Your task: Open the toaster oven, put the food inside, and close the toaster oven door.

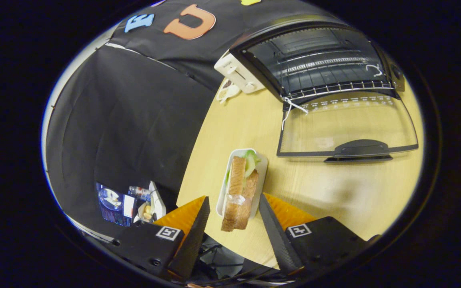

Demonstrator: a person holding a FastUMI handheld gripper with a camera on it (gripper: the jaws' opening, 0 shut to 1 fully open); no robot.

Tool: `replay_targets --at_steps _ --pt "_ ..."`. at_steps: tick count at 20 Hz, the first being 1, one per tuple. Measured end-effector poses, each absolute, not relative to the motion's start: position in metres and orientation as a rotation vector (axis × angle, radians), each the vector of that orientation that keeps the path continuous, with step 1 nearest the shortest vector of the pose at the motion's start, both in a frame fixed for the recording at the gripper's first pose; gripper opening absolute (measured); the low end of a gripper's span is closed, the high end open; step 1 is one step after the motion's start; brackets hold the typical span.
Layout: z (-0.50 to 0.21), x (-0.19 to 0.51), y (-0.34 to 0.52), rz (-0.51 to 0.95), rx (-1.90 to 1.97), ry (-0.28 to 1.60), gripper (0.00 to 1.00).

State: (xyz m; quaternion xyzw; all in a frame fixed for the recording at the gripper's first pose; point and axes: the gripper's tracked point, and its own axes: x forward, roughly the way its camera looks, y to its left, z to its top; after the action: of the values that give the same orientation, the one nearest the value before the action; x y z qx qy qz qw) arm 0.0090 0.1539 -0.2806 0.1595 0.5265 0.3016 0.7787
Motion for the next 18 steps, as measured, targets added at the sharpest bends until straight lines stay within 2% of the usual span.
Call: replay_targets --at_steps 2,5,6,10,18 --pt "-0.284 0.019 0.157 0.647 0.364 1.172 0.79" --pt "-0.289 0.018 0.162 0.675 0.429 1.235 0.65" --pt "-0.291 0.017 0.165 0.685 0.45 1.248 0.56" --pt "-0.293 0.017 0.166 0.689 0.471 1.258 0.43" --pt "-0.263 0.01 0.168 0.74 0.549 1.165 0.39"
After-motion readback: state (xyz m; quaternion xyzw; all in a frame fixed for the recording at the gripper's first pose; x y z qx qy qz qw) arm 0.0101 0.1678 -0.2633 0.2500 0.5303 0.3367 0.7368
